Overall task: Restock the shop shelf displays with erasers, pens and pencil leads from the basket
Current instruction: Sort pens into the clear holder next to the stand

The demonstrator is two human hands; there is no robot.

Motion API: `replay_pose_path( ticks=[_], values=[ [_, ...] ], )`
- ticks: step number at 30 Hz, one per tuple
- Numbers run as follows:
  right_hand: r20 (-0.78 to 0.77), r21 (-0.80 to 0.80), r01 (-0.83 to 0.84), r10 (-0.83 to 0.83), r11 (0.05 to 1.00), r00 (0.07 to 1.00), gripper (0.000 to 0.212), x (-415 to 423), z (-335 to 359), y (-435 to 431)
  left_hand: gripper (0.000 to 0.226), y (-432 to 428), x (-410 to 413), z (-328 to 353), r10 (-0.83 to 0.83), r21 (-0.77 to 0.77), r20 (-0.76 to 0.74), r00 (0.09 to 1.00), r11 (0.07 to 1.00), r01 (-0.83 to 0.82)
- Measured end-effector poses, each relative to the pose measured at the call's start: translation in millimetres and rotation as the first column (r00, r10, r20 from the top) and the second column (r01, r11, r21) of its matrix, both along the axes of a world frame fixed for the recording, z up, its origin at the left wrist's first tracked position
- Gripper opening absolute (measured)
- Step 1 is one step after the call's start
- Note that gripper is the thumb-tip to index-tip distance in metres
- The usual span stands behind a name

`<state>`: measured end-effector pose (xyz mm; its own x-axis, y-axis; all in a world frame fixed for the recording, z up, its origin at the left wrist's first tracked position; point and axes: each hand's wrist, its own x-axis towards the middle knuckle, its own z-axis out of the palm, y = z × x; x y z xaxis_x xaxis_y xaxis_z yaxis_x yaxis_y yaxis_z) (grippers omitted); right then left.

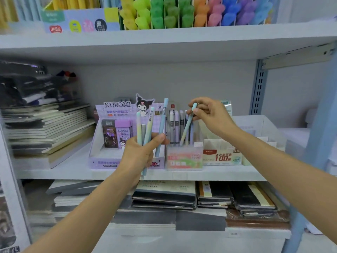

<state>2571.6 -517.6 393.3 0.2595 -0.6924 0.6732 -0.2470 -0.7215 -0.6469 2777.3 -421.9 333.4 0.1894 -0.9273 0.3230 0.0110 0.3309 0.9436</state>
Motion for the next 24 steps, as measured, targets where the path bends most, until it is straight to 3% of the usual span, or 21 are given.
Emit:
replay_pose_path(
  ticks=[12,17,24],
  values=[
    [-0.211,0.035,-0.062,0.068,0.997,0.975,0.018,1.9,9.1,-7.3,0.023,-6.1,0.1,2.9,-0.025,0.001,-0.016,1.000,1.000,0.025],
    [-0.123,0.072,-0.068,0.076,0.995,0.989,0.025,2.7,1.2,-6.6,0.019,-6.7,-1.0,2.6,-0.036,0.000,-0.034,0.999,0.999,0.036],
    [-0.113,0.019,0.031,-0.029,0.999,0.993,0.011,8.0,8.6,-8.3,0.015,-8.2,-1.4,-1.0,-0.035,0.008,-0.056,0.998,0.999,0.035]
  ],
)
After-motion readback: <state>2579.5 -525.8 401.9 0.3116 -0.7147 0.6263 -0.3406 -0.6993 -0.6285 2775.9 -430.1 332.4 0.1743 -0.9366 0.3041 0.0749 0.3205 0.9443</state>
